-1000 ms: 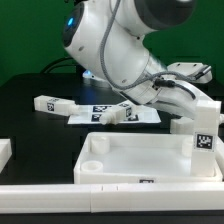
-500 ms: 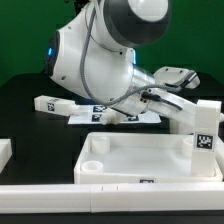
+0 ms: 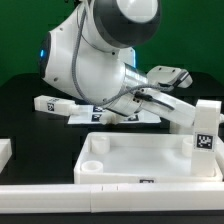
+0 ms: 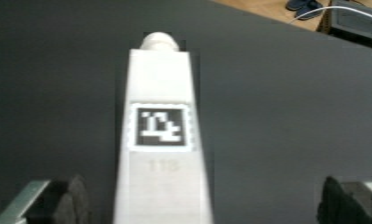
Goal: Assemble desk
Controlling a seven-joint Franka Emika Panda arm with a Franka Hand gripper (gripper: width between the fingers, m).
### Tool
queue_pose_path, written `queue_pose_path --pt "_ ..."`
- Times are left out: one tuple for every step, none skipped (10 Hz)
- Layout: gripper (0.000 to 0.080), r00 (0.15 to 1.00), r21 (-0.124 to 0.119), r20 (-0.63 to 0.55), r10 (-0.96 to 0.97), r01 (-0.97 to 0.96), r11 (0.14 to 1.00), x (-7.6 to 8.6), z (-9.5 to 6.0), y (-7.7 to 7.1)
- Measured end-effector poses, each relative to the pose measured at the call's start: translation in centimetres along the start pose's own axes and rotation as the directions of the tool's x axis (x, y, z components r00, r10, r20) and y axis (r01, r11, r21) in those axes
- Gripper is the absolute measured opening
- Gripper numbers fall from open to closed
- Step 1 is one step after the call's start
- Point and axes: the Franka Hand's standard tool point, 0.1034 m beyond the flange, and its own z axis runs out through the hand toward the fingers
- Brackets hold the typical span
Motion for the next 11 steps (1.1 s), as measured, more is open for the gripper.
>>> queue_pose_path --pt "0.0649 1.000 -0.007 -0.008 0.011 -0.011 1.000 0.5 0.6 0.6" --pt "0.0649 1.000 -0.012 -0.009 0.024 -0.024 1.000 0.8 1.1 1.1" --pt "0.0649 0.999 -0.017 -0.003 0.034 -0.034 0.999 0.9 1.7 1.4" --pt "0.0649 0.999 -0.022 0.001 0.039 -0.039 0.999 0.9 2.0 1.5" --pt "0.0649 0.999 -0.021 0.000 0.039 -0.039 0.999 1.0 1.9 1.5" --pt "0.0649 0.999 -0.020 -0.001 0.040 -0.040 0.999 1.0 1.8 1.5" --pt "0.0527 0.999 -0.020 -0.001 0.041 -0.041 0.999 1.1 1.8 1.6" --pt "0.0345 0.999 -0.020 -0.001 0.041 -0.041 0.999 1.1 1.8 1.6" --pt "0.0284 0.999 -0.019 0.000 0.041 -0.041 0.999 1.1 1.8 1.6" --pt "0.0284 0.999 -0.019 0.000 0.041 -0.041 0.999 1.1 1.8 1.6" --pt "0.0284 0.999 -0.018 -0.002 0.040 -0.040 0.999 1.1 1.6 1.5"
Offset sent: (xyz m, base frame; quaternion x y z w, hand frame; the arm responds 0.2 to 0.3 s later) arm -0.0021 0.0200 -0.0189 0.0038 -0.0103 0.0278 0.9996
